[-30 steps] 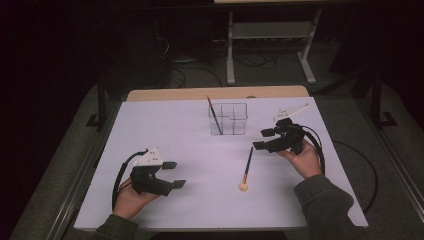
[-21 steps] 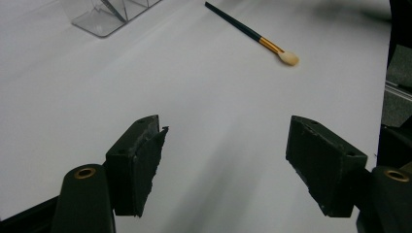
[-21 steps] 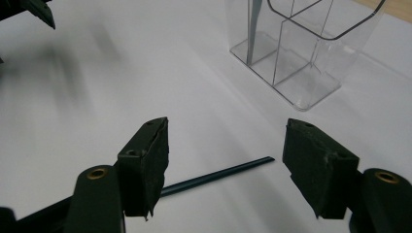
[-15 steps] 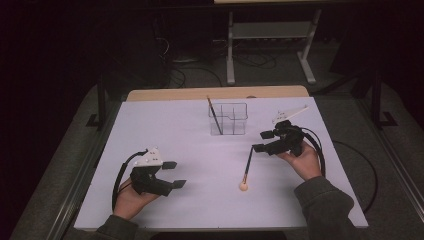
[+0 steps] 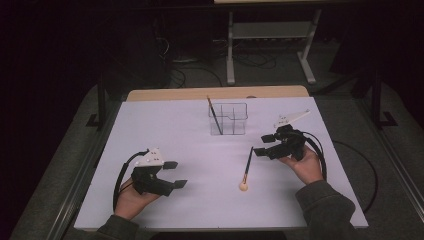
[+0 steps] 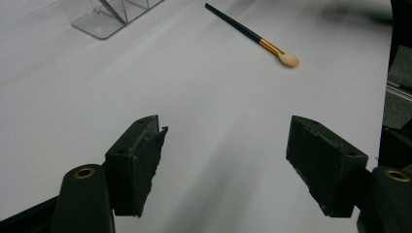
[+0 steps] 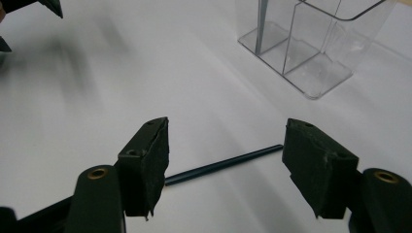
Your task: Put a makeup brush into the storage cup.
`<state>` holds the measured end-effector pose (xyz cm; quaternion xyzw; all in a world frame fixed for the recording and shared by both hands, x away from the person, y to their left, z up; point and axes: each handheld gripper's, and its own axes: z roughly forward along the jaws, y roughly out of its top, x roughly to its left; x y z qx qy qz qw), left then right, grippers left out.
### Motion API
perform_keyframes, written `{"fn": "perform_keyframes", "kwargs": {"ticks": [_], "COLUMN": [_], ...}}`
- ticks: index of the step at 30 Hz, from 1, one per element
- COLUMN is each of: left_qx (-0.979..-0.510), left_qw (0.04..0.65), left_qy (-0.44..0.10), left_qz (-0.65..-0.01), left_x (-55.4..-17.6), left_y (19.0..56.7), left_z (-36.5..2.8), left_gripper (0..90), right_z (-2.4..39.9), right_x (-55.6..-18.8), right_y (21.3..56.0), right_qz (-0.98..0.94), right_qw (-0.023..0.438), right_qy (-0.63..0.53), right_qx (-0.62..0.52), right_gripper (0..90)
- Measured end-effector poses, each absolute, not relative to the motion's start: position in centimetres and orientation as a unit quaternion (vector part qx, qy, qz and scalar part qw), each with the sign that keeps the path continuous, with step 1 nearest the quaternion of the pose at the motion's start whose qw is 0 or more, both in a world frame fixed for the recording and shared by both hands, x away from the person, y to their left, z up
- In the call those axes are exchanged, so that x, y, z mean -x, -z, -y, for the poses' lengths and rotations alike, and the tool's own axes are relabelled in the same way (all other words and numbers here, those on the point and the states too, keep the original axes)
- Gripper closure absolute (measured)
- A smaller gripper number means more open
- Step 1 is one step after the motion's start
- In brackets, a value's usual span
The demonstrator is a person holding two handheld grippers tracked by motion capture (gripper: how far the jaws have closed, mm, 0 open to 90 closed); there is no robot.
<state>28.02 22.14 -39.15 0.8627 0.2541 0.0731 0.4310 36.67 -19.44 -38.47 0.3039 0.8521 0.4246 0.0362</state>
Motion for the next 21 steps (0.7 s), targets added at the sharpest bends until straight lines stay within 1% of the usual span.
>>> {"fn": "perform_keyframes", "kwargs": {"ticks": [11, 21], "left_qx": [-0.864, -0.870], "left_qw": [0.432, 0.427], "left_qy": [-0.071, -0.067], "left_qz": [-0.248, -0.240], "left_x": [-27.9, -28.1], "left_y": [39.0, 38.9], "left_z": [-21.2, -19.8], "left_gripper": [28.0, 27.9], "right_z": [20.0, 20.6], "right_x": [-35.5, -34.2], "right_y": [38.9, 38.9], "right_qz": [-0.848, -0.845], "right_qw": [0.037, 0.048], "right_qy": [-0.431, -0.435], "right_qx": [-0.305, -0.305], "right_gripper": [32.8, 32.1]}}
